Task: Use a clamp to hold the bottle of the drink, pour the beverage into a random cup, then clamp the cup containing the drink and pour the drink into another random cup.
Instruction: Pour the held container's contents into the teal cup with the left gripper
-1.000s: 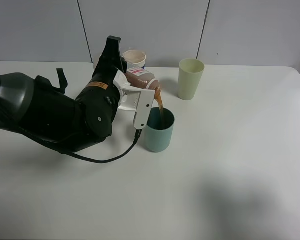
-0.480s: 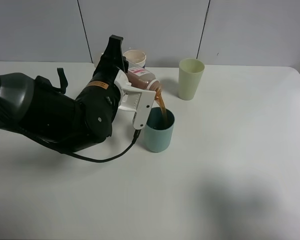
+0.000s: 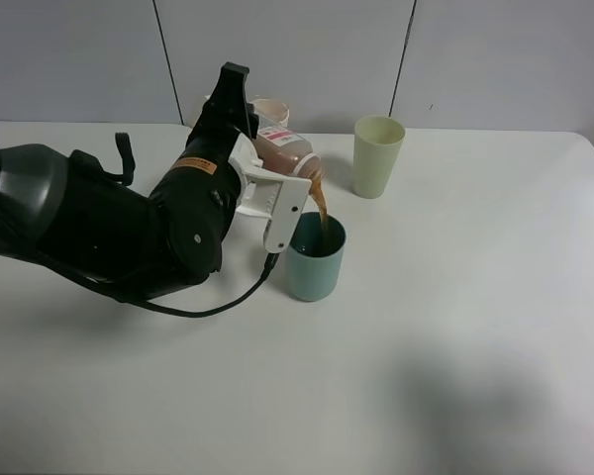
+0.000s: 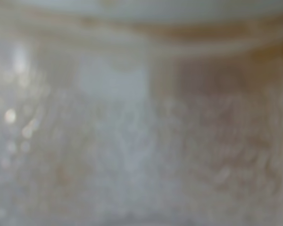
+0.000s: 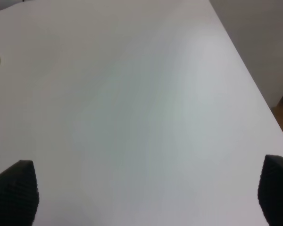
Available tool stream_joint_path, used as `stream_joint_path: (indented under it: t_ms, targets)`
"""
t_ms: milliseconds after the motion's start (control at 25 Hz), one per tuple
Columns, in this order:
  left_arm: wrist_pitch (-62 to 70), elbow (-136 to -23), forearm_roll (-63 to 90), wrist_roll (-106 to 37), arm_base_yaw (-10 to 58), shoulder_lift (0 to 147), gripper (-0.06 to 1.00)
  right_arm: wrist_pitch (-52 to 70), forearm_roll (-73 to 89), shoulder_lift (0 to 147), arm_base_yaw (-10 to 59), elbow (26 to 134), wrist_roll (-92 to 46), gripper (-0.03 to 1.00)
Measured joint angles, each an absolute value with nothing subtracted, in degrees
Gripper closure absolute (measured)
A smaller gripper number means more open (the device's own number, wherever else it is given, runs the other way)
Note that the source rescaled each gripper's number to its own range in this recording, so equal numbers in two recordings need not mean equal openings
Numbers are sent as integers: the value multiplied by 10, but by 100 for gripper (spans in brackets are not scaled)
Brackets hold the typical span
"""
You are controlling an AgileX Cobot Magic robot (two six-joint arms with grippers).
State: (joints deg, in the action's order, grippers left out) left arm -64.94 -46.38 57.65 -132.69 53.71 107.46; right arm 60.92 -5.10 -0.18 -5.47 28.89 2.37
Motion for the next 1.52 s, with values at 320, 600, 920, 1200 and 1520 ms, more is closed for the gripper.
stream_joint_path:
  t_ms: [320, 600, 920, 1200, 1520]
  targets:
    - [-662, -464, 565, -1328, 537, 1075, 92, 609, -51, -2, -55, 289, 24, 21]
    - [-664, -464, 563, -1346, 537, 1075, 92, 609, -51, -2, -55, 289, 24, 21]
    - [-673, -464, 557, -1359, 537, 1075, 92, 609, -51, -2, -55, 289, 24, 21]
    - [-681, -464, 541, -1369, 537, 1075, 92, 609, -51, -2, -55, 289, 24, 21]
    - [-689, -464, 508, -1370, 537, 1075, 92, 609, -51, -2, -55, 289, 24, 21]
